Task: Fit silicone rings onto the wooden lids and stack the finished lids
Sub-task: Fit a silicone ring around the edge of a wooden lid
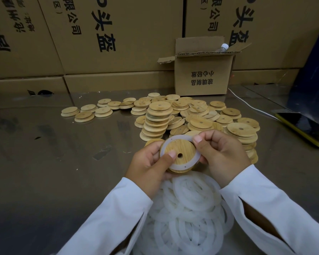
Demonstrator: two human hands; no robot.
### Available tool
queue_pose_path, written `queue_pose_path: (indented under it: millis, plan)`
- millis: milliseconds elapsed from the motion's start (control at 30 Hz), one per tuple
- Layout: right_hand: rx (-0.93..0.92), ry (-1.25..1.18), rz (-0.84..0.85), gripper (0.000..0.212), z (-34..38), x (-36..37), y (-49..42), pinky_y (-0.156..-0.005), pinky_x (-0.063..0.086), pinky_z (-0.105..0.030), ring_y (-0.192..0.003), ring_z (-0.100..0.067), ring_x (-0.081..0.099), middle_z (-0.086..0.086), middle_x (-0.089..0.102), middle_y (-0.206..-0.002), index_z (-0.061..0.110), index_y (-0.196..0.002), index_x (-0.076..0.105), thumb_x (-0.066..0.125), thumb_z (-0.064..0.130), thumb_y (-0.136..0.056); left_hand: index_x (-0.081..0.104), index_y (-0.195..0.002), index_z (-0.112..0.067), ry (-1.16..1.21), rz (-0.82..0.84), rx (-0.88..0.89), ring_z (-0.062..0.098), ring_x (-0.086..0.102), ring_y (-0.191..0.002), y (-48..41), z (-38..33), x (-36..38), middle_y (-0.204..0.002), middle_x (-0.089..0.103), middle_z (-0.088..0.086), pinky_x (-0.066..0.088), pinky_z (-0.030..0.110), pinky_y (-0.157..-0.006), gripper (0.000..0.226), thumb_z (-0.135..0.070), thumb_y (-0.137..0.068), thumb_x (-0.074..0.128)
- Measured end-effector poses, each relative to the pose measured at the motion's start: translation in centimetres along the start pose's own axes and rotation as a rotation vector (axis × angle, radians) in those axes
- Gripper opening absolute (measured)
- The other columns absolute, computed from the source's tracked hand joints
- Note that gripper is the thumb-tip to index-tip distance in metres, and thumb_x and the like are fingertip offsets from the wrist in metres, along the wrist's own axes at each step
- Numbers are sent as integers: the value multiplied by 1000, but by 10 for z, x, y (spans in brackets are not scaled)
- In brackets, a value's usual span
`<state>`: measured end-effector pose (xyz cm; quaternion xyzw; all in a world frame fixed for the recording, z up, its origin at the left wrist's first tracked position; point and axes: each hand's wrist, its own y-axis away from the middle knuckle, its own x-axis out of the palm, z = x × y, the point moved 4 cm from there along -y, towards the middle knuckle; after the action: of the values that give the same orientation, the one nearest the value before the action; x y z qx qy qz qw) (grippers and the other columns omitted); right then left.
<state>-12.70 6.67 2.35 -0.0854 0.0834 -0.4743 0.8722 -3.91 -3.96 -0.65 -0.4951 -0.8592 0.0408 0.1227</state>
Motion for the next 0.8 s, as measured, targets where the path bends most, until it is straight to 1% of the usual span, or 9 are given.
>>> queue_pose_path:
  millis: [67,233,367,500,633,733,800]
  plan:
    - [-5,13,3,14,0,0,1,-45,37,-8,-39,1,44,-4,49,-54,9,-73,57,55,7,-87,65,-97,-10,12,-6,-4,20,69,-79,0,-1,0,-85,73,10,57,27,-63,18,-4,-87,51]
    - [4,-15,2,14,1,0,2,-45,41,-9,-39,1,46,-5,52,-57,9,-72,57,56,6,-86,65,-99,-10,41,-43,17,20,70,-79,1,-4,0,-86,73,11,57,28,-64,19,-5,-86,52]
    - [-36,-23,-2,15,6,2,3,-47,43,-8,-42,2,48,-5,54,-60,10,-71,56,56,5,-85,63,-101,-8,104,-37,45,17,70,-72,2,-8,0,-81,73,7,54,21,-56,21,-5,-83,52]
    - [-46,-37,8,12,8,3,4,-46,43,-8,-42,2,49,-5,55,-60,9,-72,57,57,5,-84,64,-98,-7,199,-39,38,19,71,-74,2,-7,3,-82,73,9,54,23,-57,30,-15,-71,56]
    - [14,-100,-10,9,6,-2,3,-46,44,-10,-41,1,51,-3,59,-56,8,-72,62,62,7,-80,63,-102,-6,183,-43,16,21,70,-80,3,-2,5,-88,73,12,56,26,-62,37,-20,-68,57]
    - [19,-122,-46,3,3,-2,6,-48,48,-12,-43,-2,55,0,62,-56,11,-76,64,66,9,-77,62,-101,-4,231,-80,-4,22,71,-80,1,-1,6,-87,73,12,57,27,-63,33,-17,-71,57]
    - [4,-122,-50,6,2,3,9,-46,47,-14,-43,-4,55,0,61,-57,13,-81,63,67,10,-77,62,-99,-3,279,-132,-8,24,71,-80,0,-1,3,-86,72,14,57,27,-62,24,-11,-78,56]
